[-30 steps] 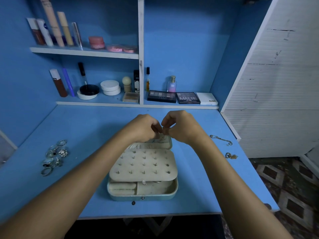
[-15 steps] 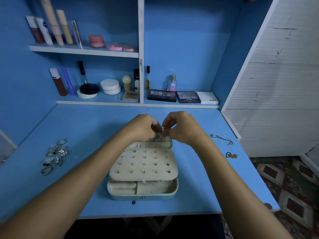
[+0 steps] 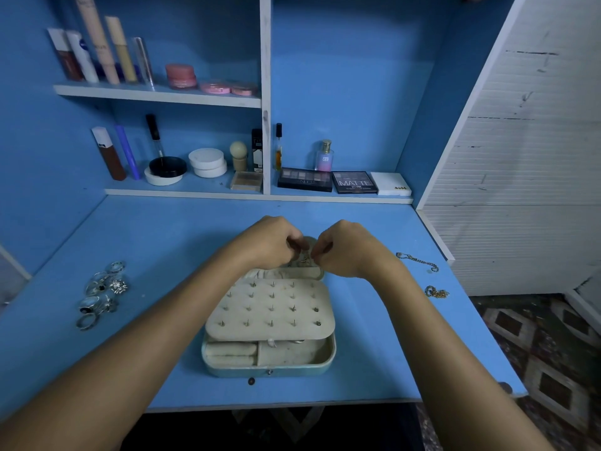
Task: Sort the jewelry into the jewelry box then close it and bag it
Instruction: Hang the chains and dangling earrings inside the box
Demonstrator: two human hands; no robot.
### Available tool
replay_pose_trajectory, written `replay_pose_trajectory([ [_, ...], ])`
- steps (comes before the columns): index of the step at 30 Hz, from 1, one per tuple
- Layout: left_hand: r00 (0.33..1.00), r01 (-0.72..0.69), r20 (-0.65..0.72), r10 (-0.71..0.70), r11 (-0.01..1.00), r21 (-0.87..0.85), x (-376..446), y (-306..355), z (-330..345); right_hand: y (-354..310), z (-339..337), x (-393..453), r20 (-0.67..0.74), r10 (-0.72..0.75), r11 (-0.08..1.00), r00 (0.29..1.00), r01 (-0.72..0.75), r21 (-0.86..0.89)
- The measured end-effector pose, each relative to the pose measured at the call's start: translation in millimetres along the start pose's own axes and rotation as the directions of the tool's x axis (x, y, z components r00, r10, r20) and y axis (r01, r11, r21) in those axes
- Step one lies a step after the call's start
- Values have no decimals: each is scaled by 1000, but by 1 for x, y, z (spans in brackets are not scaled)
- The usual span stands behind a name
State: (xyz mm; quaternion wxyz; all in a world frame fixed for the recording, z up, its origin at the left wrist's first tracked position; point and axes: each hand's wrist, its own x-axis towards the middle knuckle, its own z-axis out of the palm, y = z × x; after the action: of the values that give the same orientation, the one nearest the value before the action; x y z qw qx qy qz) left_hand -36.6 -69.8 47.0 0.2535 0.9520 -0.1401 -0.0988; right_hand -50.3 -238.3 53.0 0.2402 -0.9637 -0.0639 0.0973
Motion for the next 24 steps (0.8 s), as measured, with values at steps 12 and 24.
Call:
replay_pose_trajectory([
  [12,994,-19,105,3,988,153,3,3,3,2,7,0,95,17,998,995,-12,-54],
  [24,975,53,206,-81,989,138,4,17,1,11,13,-5,47,-45,998,998,42,56],
])
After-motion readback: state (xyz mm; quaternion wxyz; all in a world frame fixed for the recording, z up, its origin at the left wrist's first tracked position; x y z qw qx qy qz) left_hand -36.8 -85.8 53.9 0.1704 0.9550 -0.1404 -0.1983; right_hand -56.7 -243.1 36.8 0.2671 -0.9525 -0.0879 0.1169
